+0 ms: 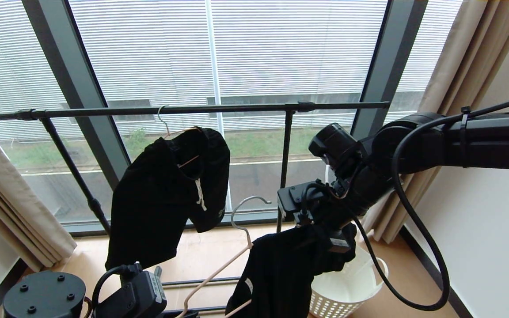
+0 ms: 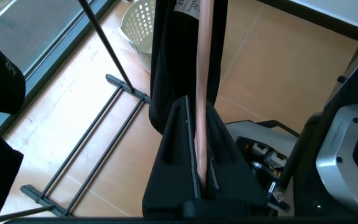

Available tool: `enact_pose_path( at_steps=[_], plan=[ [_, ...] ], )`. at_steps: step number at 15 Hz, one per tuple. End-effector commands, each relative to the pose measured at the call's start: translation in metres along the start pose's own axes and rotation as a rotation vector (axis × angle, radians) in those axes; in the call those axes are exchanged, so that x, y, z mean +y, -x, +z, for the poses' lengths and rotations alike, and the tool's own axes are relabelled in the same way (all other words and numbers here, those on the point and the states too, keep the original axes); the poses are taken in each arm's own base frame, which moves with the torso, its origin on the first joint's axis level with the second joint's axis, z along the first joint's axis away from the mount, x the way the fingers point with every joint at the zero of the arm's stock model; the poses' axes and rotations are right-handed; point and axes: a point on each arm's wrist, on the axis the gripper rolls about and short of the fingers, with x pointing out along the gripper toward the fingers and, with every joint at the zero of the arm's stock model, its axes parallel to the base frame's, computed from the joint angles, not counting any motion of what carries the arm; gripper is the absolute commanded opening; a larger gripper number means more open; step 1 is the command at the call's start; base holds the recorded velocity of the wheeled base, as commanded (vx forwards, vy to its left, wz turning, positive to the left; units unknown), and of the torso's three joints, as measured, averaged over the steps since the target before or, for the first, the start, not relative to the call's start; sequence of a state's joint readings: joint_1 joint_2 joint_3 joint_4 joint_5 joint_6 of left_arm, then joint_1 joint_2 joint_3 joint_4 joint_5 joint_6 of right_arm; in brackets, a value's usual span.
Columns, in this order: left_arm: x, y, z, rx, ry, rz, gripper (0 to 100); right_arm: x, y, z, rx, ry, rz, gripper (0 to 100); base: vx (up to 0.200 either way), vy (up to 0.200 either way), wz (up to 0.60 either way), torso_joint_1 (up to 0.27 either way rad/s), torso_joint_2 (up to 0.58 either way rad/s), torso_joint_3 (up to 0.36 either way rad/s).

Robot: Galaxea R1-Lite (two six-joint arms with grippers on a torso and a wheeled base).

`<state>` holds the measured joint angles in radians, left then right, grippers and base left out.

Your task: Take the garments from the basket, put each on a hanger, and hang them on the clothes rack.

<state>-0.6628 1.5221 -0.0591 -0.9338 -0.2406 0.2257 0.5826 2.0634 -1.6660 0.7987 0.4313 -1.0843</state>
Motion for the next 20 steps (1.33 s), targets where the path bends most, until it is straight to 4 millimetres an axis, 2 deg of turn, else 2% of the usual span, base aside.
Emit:
enact_pose_path(
  at_steps=[1, 4, 5, 10, 14, 17, 18, 20],
  plan=[
    [0.0, 0.0, 0.0, 0.001, 0.001, 0.0, 0, 0.001, 0.003, 0.001, -0.004, 0.005, -0.005, 0, 0.0, 0.0, 0.0, 0.0, 0.0, 0.0],
    [0.002, -0.001, -0.002, 0.011, 0.009, 0.008, 0, 0.005, 0.005, 0.0, -0.002, 0.002, -0.003, 0, 0.0, 0.0, 0.0, 0.0, 0.0, 0.0],
    [0.003, -0.001, -0.001, 0.007, 0.011, 0.012, 100, 0.006, 0.007, 0.001, -0.003, 0.004, -0.006, 0, 0.0, 0.0, 0.0, 0.0, 0.0, 0.0],
    [0.01, -0.004, 0.008, -0.03, 0.104, 0.041, 100, 0.01, 0.013, 0.001, -0.007, 0.006, -0.01, 0, 0.0, 0.0, 0.0, 0.0, 0.0, 0.0],
    [0.011, 0.002, 0.013, -0.068, 0.098, 0.055, 100, 0.01, 0.018, 0.004, -0.017, 0.011, -0.03, 0, 0.0, 0.0, 0.0, 0.0, 0.0, 0.0],
    [0.031, 0.007, 0.017, -0.12, 0.136, 0.156, 100, 0.004, 0.028, 0.004, -0.028, -0.028, -0.078, 0, 0.0, 0.0, 0.0, 0.0, 0.0, 0.0],
    [0.041, 0.006, 0.018, -0.156, 0.182, 0.161, 100, -0.001, 0.039, 0.001, -0.027, -0.052, -0.122, 0, 0.0, 0.0, 0.0, 0.0, 0.0, 0.0],
    [0.05, 0.007, 0.018, -0.214, 0.247, 0.101, 100, -0.003, 0.051, -0.003, -0.036, -0.095, -0.159, 0, 0.0, 0.0, 0.0, 0.0, 0.0, 0.0]
  ],
)
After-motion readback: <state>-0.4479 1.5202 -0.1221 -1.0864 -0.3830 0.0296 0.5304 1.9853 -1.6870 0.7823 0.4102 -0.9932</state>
